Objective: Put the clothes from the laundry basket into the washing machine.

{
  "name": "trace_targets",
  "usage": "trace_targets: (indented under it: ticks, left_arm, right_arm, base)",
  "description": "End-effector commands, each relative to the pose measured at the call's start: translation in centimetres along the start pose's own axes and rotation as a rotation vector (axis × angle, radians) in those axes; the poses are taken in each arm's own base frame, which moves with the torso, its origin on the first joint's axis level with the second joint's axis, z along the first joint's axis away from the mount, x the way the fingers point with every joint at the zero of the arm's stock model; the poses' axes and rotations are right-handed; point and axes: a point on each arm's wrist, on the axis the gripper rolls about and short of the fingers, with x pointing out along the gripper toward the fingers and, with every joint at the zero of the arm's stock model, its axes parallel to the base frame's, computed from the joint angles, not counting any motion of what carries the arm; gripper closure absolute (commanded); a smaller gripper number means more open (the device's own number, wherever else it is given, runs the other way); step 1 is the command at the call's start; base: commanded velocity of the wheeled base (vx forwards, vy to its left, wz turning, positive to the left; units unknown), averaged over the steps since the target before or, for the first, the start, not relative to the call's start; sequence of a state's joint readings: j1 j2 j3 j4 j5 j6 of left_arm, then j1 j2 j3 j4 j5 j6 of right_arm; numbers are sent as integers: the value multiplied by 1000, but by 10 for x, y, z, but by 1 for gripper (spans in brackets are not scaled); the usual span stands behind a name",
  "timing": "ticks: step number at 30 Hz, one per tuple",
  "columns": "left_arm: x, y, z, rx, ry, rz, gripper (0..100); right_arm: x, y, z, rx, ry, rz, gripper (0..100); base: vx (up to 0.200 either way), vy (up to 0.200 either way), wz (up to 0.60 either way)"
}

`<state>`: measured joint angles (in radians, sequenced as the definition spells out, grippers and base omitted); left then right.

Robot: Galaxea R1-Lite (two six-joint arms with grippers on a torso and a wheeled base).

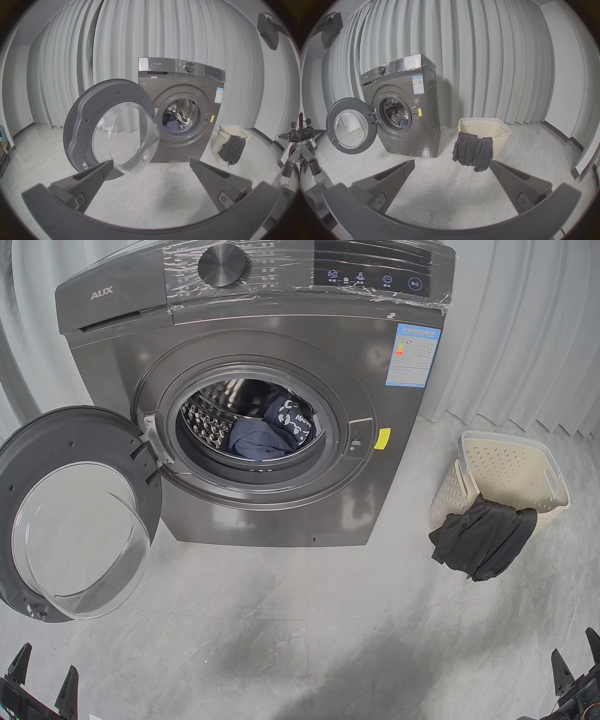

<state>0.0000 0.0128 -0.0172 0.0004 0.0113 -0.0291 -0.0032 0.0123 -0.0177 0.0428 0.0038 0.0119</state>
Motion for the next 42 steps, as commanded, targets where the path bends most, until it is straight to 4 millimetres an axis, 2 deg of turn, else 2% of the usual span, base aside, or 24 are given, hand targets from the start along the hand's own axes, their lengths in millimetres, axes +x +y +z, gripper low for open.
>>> trace_targets:
  ticks: [1,5,14,40,42]
  left_arm:
    - [1,0,-5,-1,12,0,0]
    - [1,0,-5,8,13,-8,0]
    - [1,0,-5,9,10,-5,0]
    - [1,0,-5,11,10,3,0]
    - [1,0,-5,9,12,1,0]
  right_arm:
    - [-1,0,0,0,-8,1,0]
    - [-1,0,-1,0,-8,1,0]
    - [-1,0,0,0,-8,1,0]
    - [-1,0,0,0,-10,1,0]
    - [-1,0,0,0,-10,1,0]
  base:
    - [0,-200,0]
    - [0,-200,0]
    - [0,0,0]
    - [0,-200,0]
    - [0,0,0]
